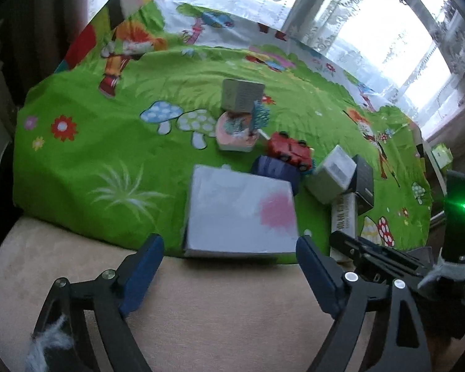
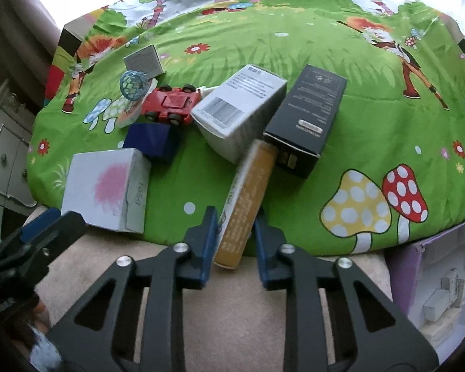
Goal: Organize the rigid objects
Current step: 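Grasp the pink-stained white box with the left gripper while the right grasps the tan box, then carry both boxes into the purple storage box and release them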
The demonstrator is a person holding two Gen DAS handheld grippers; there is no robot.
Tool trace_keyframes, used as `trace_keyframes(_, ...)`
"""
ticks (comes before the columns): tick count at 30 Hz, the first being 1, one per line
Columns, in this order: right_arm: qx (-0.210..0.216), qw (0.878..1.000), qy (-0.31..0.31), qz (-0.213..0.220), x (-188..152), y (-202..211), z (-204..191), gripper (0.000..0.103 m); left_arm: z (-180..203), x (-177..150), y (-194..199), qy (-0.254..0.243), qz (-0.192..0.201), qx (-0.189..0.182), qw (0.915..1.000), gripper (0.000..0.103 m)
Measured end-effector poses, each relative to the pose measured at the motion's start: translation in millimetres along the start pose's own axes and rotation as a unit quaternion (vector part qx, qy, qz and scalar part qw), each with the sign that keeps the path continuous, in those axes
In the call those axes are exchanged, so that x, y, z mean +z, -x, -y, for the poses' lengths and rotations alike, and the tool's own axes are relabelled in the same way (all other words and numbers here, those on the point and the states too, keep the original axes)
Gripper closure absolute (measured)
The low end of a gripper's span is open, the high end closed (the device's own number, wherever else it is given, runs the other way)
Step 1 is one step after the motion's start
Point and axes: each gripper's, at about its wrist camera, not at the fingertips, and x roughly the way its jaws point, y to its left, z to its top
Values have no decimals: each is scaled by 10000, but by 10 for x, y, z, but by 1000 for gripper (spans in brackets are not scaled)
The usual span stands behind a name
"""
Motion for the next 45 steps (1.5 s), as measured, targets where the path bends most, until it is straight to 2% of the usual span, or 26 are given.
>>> trace_keyframes(1,4,10000,7,25,-11,14,-3,84,45,13,-6,-67,-22,56,10000,6)
trace_keyframes(3,11,10000,22,91,-43,60,-6,84,143,30,-47,-235,-116,198,9995,0)
trace_keyframes(7,74,9998,-43,176,-104,155,37,84,278,71,-171,-368,-355,370,9980,0)
trace_keyframes(10,116,9996,-85,249,-155,223,76,84,320,98,-319,-458,-589,693,9948,0)
trace_keyframes(14,151,9990,-111,410,-232,347,126,84,314,103,-366,-515,-570,865,9933,4)
trace_keyframes(16,171,9986,-143,480,-254,391,144,84,311,116,-349,-537,-503,858,9936,9)
trace_keyframes(19,227,9978,-201,592,-294,469,188,84,327,97,-329,-592,-455,844,9936,10)
trace_keyframes(25,288,9961,-326,773,-388,620,277,84,277,19,-144,-481,-195,620,9967,10)
trace_keyframes(30,313,9942,-473,909,-498,772,406,84,359,-59,79,-493,253,422,9976,10)
trace_keyframes(32,310,9935,-545,948,-557,829,478,84,468,-89,159,-639,406,231,9969,10)
trace_keyframes(40,180,9907,-906,999,-800,1010,895,84,1047,-250,305,-1394,597,-374,9877,10)
trace_keyframes(45,-30,9872,-1294,929,-1000,1051,1269,84,1448,-407,349,-1921,574,-743,9769,10)
